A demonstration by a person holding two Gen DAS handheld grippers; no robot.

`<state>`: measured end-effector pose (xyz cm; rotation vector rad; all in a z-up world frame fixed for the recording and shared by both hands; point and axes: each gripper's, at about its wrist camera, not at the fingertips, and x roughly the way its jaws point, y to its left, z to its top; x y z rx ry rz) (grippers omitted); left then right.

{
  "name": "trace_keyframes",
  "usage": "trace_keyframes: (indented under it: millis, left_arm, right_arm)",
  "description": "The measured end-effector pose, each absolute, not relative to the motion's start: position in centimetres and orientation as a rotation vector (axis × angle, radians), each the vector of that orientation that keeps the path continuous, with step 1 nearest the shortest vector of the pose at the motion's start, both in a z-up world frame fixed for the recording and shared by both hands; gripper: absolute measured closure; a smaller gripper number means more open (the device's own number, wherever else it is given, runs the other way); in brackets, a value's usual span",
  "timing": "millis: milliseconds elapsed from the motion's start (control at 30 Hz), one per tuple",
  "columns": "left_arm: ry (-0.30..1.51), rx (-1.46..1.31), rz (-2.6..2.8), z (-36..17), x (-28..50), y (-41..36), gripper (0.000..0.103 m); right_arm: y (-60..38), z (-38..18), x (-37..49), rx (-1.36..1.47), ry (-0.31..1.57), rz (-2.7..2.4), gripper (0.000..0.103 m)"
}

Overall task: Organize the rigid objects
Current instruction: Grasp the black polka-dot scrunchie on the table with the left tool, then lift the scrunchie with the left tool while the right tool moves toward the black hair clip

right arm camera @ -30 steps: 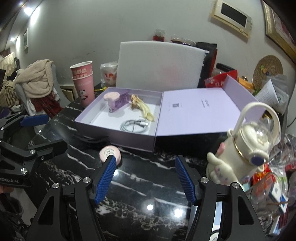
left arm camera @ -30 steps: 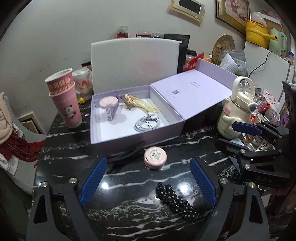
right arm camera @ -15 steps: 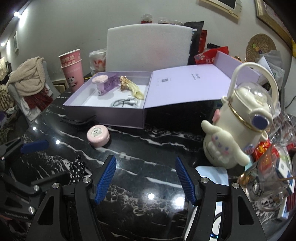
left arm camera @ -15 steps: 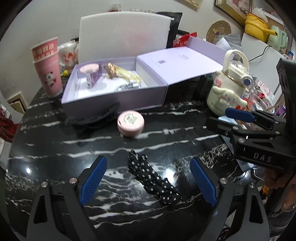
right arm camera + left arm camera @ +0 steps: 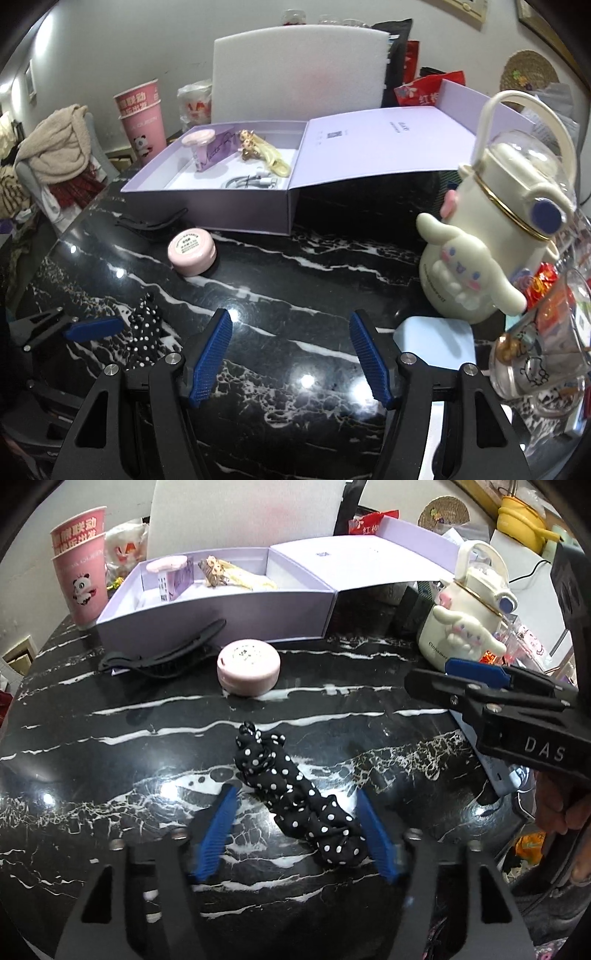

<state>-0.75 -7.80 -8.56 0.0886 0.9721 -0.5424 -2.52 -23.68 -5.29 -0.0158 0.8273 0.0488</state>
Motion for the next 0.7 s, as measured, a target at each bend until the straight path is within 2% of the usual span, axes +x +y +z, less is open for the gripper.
trace_keyframes:
  millis: [133,233,400,700]
  left_arm:
    - [0.953,0.123,-0.538,-8.5,-0.7,-7.8,0.067]
    - [0.958,0.107,-0.538,-8.5,-0.1,-7.3,0.080]
    - [0.972,0.074,-0.523,-8.5,0.7,-6.2,0.085]
    - [0.988,0.050,-0.451,-8.4,2.1,-2.6,0.085]
  right_arm:
    - [-23.3,-5.4,-1.9,-0.011,0.835,0.070,0.037]
    - [-22.9,-5.4,-1.2,-0.015,0.836,0.084,0.037]
    - [-21.9,-5.6,-0.1,-0.004,0.847,0.120,0.036]
    - [-19.2,-5.7,2.2,0.003,0.855,0.203,0.036]
